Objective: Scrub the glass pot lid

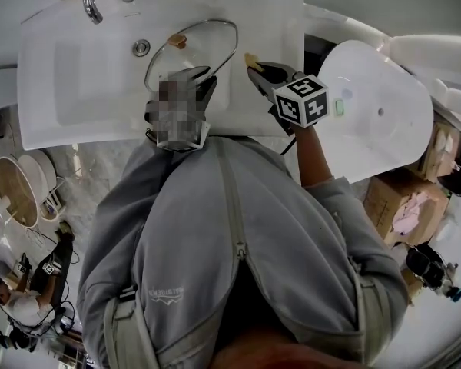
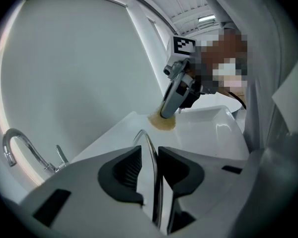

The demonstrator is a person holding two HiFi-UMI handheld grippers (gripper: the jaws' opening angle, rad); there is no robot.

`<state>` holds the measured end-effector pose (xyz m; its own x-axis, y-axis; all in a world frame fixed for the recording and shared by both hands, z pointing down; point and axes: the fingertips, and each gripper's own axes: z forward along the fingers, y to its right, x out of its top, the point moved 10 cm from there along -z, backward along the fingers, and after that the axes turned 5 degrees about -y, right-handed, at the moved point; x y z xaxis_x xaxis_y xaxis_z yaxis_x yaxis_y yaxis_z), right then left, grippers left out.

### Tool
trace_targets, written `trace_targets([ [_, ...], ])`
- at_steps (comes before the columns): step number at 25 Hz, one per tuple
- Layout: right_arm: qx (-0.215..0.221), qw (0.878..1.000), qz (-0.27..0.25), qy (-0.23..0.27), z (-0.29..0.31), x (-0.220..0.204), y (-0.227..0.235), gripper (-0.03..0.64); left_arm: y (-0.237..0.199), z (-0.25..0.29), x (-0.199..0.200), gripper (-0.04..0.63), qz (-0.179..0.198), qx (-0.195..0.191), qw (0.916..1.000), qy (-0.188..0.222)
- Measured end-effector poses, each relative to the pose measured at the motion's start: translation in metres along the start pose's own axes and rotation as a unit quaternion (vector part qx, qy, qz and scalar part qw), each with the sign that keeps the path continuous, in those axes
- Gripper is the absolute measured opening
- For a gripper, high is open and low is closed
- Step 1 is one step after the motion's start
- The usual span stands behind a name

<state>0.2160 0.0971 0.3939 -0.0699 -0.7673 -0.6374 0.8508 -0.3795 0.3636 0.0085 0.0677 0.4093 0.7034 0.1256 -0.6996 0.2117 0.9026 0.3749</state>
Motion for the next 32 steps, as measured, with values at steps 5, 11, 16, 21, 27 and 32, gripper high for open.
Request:
trace_targets([
  [5,0.001,1.000,-0.001,-0.012,0.002,-0.004,0.000,0.048,0.010,0.002,-0.012,0.101,0.022,0.001,0.9998,0.001],
  [11,0.014,1.000,-0.014,-0.022,0.014,-0.002,-0.007,0.048,0.027,0.004,-0.028,0.103,0.073,0.004,0.9972,-0.014],
  [16,0.025,0.999,-0.022,-0.038,0.029,0.000,-0.012,0.049,0.036,0.008,-0.038,0.106,0.102,-0.004,0.9945,-0.024],
  [21,0.032,0.998,-0.027,-0.045,0.038,0.000,-0.015,0.049,0.042,0.012,-0.045,0.114,0.111,-0.022,0.9931,-0.029],
  [27,0.037,0.998,-0.030,-0.049,0.044,0.002,-0.016,0.048,0.044,0.021,-0.049,0.126,0.093,-0.084,0.9914,-0.040],
  [32,0.038,0.998,-0.032,-0.047,0.045,0.004,-0.016,0.049,0.045,0.027,-0.053,0.126,0.080,-0.119,0.9884,-0.050],
])
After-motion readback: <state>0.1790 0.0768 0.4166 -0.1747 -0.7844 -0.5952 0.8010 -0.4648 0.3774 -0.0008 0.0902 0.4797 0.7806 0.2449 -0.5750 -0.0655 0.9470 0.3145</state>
